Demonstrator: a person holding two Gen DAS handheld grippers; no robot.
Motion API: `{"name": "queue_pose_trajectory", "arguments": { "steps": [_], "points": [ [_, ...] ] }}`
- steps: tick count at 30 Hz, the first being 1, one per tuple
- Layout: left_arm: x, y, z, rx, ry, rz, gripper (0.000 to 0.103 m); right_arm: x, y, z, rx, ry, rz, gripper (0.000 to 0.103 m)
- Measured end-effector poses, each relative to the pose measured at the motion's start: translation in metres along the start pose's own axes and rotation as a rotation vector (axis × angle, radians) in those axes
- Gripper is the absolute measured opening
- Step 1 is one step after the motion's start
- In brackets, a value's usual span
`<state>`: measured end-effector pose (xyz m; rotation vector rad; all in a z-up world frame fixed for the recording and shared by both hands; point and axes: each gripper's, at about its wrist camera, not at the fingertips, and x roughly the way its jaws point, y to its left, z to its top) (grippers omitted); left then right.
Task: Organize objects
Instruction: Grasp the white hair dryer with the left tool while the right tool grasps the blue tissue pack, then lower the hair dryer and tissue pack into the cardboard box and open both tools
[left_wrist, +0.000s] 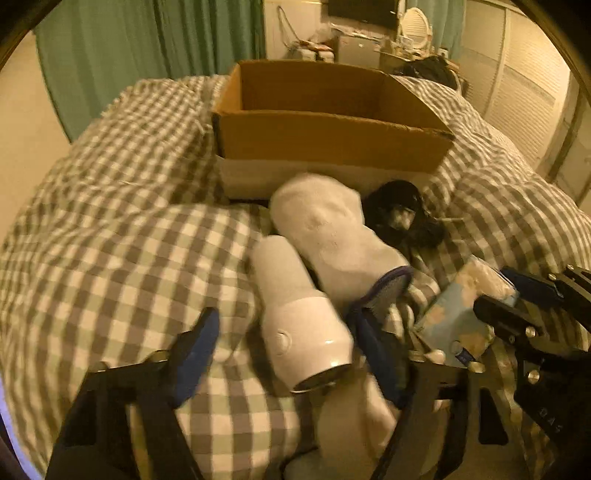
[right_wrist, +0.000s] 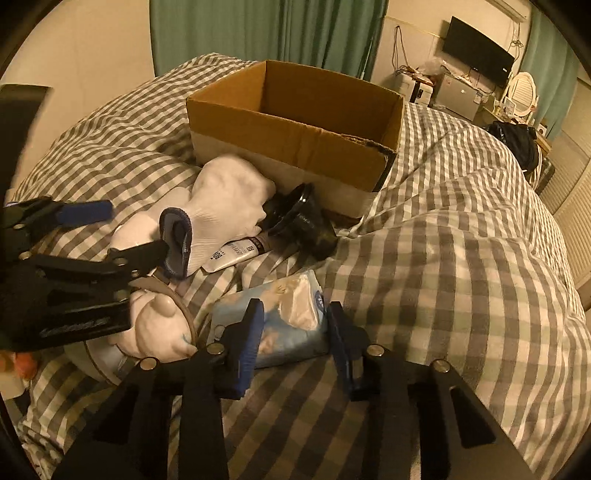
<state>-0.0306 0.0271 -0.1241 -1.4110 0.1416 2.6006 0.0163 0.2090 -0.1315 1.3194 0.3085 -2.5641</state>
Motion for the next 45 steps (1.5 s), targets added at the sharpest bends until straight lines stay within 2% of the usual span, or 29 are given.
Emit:
{"name": "queue_pose_trajectory", "arguments": {
  "steps": [1,7,16,22,29,34,38,42,45],
  "points": [
    [-0.001,-0.001,-0.002,0.006,0.001,-0.025,0.052,-0.001,0.000,0.000,0.000,-0.004,0.001,0.029],
    [-0.011,-0.002,-0.003,0.019,-0.026,-0.013,0.050,-0.016,-0.003,0.002,0.010,-0.058,0.016,0.019],
    [-0.047,0.014,0.016,-0.005,-0.120,0.037,0.049,-0.048,-0.004,0.015,0.001,-0.182,-0.014,0.015],
    [-0.077,0.019,0.055,-0.001,-0.193,0.024,0.049,-0.070,-0.007,0.044,-0.032,-0.243,-0.053,0.015],
    [-0.093,0.023,0.124,0.001,-0.259,0.011,0.049,-0.099,-0.027,0.106,-0.027,-0.330,-0.078,0.015],
    [-0.073,0.027,0.170,-0.013,-0.252,0.029,0.049,-0.089,-0.048,0.154,0.005,-0.343,-0.074,0.008],
    [-0.037,0.028,0.194,-0.018,-0.218,0.025,0.049,-0.056,-0.063,0.190,0.016,-0.308,-0.063,0.007],
    [0.011,0.023,0.206,0.000,-0.164,0.033,0.049,-0.011,-0.075,0.207,0.023,-0.253,-0.039,0.007],
    [0.042,0.019,0.204,0.030,-0.130,0.030,0.049,0.013,-0.085,0.205,0.055,-0.236,-0.003,0.007]
  ]
}}
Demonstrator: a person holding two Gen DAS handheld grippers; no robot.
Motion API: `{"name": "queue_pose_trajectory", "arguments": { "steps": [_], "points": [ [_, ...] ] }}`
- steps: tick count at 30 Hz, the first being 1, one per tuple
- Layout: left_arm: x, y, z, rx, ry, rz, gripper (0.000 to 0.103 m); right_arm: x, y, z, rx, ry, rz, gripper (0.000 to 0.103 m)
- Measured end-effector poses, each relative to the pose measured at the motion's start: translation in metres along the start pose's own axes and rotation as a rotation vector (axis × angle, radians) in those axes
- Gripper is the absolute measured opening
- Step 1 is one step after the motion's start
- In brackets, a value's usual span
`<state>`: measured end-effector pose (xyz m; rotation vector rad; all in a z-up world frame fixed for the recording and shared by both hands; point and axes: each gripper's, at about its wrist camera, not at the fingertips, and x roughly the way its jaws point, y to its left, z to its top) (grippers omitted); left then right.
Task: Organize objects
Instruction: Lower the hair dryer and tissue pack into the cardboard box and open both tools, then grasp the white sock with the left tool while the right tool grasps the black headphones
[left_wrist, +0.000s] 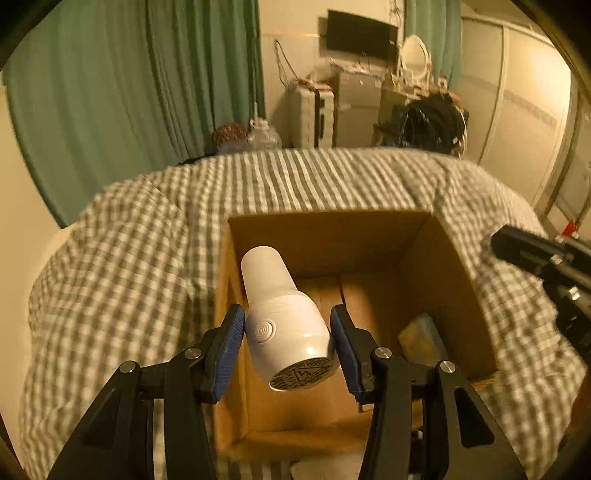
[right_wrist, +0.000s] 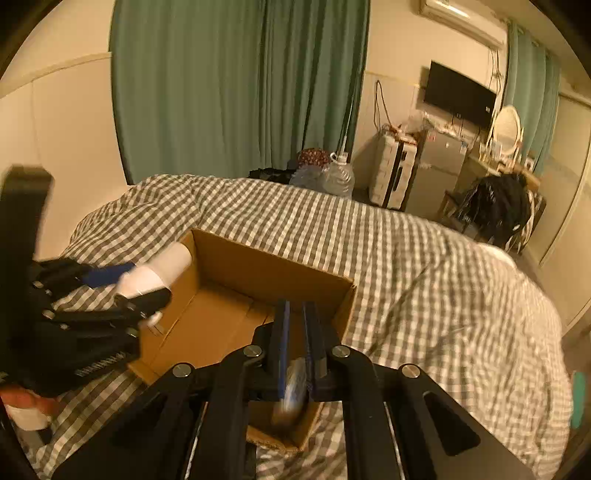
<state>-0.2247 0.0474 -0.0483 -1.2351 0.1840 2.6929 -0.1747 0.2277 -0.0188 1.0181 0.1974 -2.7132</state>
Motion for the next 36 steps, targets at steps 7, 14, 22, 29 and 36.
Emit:
{"name": "queue_pose_trajectory", "arguments": {
  "steps": [7,14,22,29,36],
  "points": [
    [0.020,-0.009,-0.009,0.026,0.027,-0.020,0.065,0.012,-0.018,-0.016,0.073,0.020,0.055,0.007],
    [-0.021,-0.003,-0.009,0.022,-0.021,0.024,0.086,-0.026,-0.013,-0.014,0.058,-0.019,0.051,0.046],
    [-0.058,0.019,-0.053,-0.067,-0.027,0.132,0.094,-0.075,0.014,-0.042,-0.058,-0.025,0.041,0.063],
    [-0.047,0.006,-0.099,-0.069,0.014,0.120,0.094,-0.062,0.028,-0.091,-0.054,0.101,0.067,0.063],
    [-0.016,-0.017,-0.126,-0.016,0.115,0.032,0.094,-0.022,0.031,-0.122,-0.036,0.216,0.070,0.063]
  ]
}}
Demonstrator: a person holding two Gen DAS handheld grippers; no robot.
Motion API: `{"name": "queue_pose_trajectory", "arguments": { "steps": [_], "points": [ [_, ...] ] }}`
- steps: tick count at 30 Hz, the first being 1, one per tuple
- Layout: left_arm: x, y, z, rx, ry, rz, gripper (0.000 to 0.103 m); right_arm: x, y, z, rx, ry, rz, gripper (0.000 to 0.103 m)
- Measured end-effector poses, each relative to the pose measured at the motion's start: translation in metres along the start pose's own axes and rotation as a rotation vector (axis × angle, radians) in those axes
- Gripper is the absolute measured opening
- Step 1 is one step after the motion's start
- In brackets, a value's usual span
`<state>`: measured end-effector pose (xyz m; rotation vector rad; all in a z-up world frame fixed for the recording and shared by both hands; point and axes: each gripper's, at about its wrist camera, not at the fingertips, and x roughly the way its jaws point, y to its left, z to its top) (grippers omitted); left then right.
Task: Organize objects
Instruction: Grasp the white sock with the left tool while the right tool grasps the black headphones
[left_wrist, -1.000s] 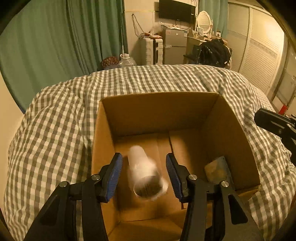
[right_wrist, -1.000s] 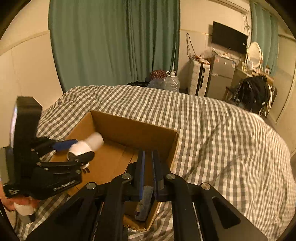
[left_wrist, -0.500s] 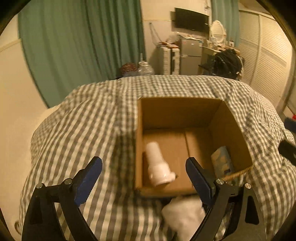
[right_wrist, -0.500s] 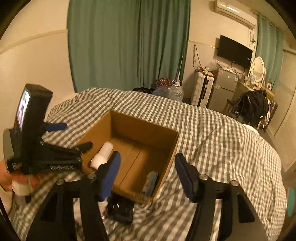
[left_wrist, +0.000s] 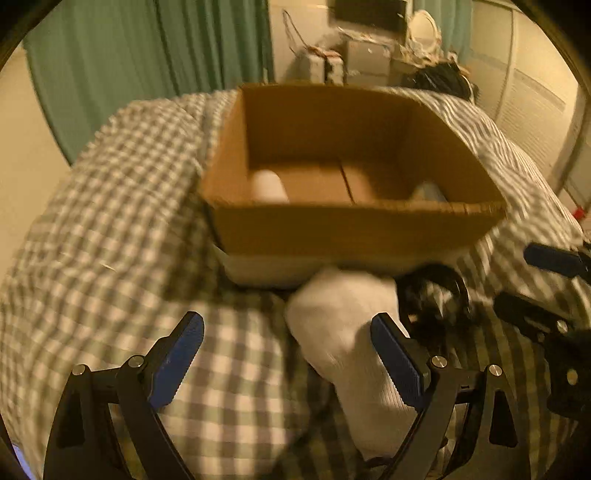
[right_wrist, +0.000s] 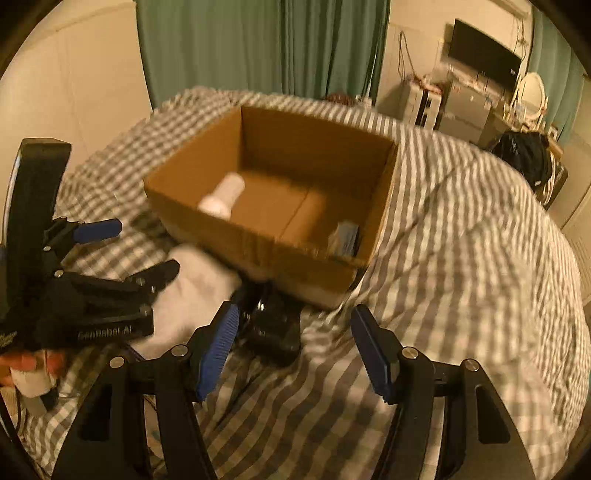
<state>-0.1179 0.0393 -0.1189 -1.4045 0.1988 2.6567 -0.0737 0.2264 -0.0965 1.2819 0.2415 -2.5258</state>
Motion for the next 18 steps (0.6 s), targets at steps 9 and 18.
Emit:
{"name": "queue_pose_trajectory", "arguments": {
  "steps": [9,18],
  "points": [
    [0.017,-0.016,-0.014,0.072,0.025,-0.077,0.095,0.021,-0.010,-0.011,0.060,0.048,0.004,0.063],
    [0.037,-0.016,-0.005,0.067,0.095,-0.223,0.094,0.026,-0.009,-0.011,0.064,0.059,-0.006,0.063]
  ]
}}
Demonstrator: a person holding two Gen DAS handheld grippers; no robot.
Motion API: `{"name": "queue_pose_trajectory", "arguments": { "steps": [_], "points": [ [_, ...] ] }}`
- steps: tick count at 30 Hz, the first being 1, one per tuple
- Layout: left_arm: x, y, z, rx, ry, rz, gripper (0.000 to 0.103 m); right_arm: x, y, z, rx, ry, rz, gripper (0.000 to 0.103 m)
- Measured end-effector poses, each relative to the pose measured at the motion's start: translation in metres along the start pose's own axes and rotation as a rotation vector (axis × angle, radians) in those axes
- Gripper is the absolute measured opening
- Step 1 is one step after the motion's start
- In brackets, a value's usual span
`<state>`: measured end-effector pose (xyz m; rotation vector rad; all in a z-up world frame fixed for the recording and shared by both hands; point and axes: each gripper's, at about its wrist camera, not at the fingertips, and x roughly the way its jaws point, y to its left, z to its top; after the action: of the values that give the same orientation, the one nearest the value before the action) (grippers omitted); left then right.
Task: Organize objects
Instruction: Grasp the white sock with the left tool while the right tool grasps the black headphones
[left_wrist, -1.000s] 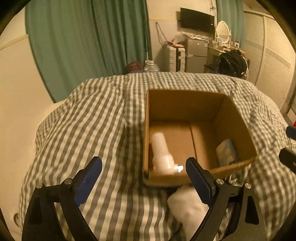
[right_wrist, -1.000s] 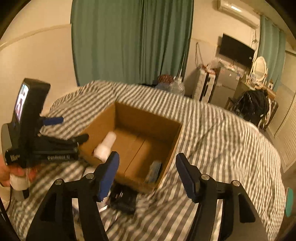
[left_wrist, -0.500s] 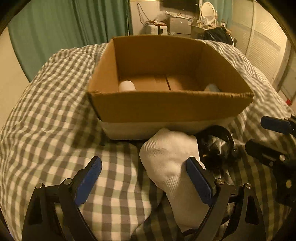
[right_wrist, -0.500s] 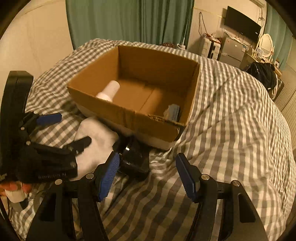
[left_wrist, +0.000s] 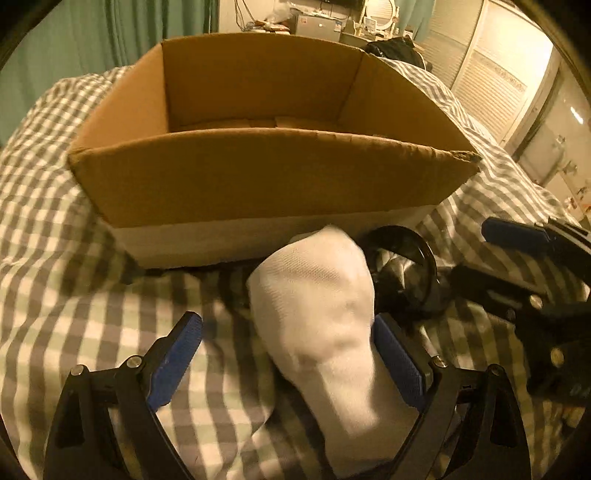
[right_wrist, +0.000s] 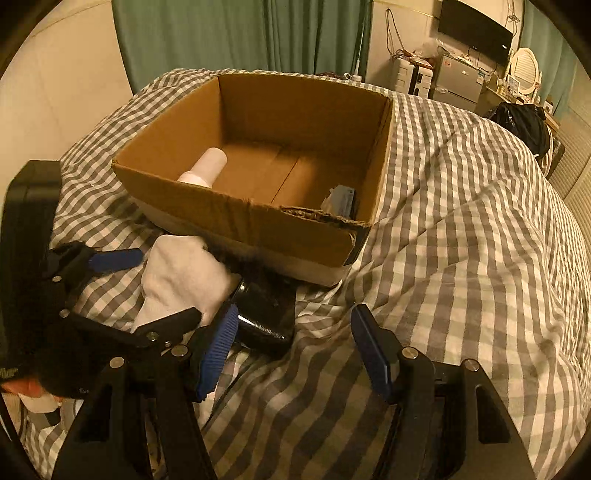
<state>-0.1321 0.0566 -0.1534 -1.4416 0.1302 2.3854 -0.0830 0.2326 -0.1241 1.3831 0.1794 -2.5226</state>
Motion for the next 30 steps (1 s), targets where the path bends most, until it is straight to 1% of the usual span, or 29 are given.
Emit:
{"name": "queue_pose_trajectory", "arguments": {
  "steps": [1,2,3,5,7,9,12,16,18,19,22,23,27,28,30],
  "points": [
    [0.001,-0.001,0.001,0.003,0.000,-0.003,0.087,0.000,0.000,0.000,0.003,0.001,0.000,0.063],
    [0.001,-0.003,0.001,0.010,0.001,-0.018,0.068,0.001,0.001,0.001,0.006,0.001,0.000,0.063],
    [0.002,-0.004,0.000,0.012,0.006,-0.056,0.058,0.001,0.002,0.002,0.011,0.001,0.000,0.063],
    [0.000,-0.006,-0.003,0.006,0.002,-0.062,0.052,0.001,0.002,0.003,0.020,-0.001,0.001,0.063],
    [-0.005,-0.002,-0.005,-0.020,-0.001,-0.070,0.049,0.002,0.002,0.004,0.028,0.001,-0.002,0.063],
    [-0.016,0.003,-0.009,-0.056,-0.018,-0.069,0.047,0.004,0.003,0.005,0.028,0.007,-0.006,0.063],
    [-0.033,0.007,-0.014,-0.066,-0.058,-0.020,0.046,0.008,0.004,0.007,0.029,0.015,-0.007,0.063],
    [-0.055,0.008,-0.019,-0.049,-0.134,0.100,0.046,0.017,0.008,0.011,0.034,0.031,0.001,0.063],
    [-0.060,0.011,-0.019,-0.039,-0.151,0.151,0.046,0.024,0.012,0.013,0.028,0.048,0.001,0.063],
    [-0.060,0.016,-0.017,-0.042,-0.152,0.162,0.046,0.026,0.014,0.012,0.021,0.056,0.002,0.063],
    [-0.058,0.023,-0.014,-0.068,-0.141,0.157,0.046,0.038,0.022,0.013,-0.003,0.089,0.013,0.063],
    [-0.060,0.023,-0.018,-0.069,-0.141,0.157,0.046,0.043,0.024,0.013,-0.008,0.104,0.017,0.063],
    [-0.059,0.021,-0.016,-0.061,-0.145,0.160,0.046,0.056,0.029,0.010,-0.036,0.134,-0.011,0.063],
    [-0.059,0.021,-0.017,-0.062,-0.145,0.159,0.046,0.056,0.031,0.009,-0.045,0.131,-0.016,0.061],
    [-0.061,0.022,-0.019,-0.070,-0.147,0.157,0.046,0.054,0.033,0.007,-0.054,0.120,-0.009,0.052]
  ]
}}
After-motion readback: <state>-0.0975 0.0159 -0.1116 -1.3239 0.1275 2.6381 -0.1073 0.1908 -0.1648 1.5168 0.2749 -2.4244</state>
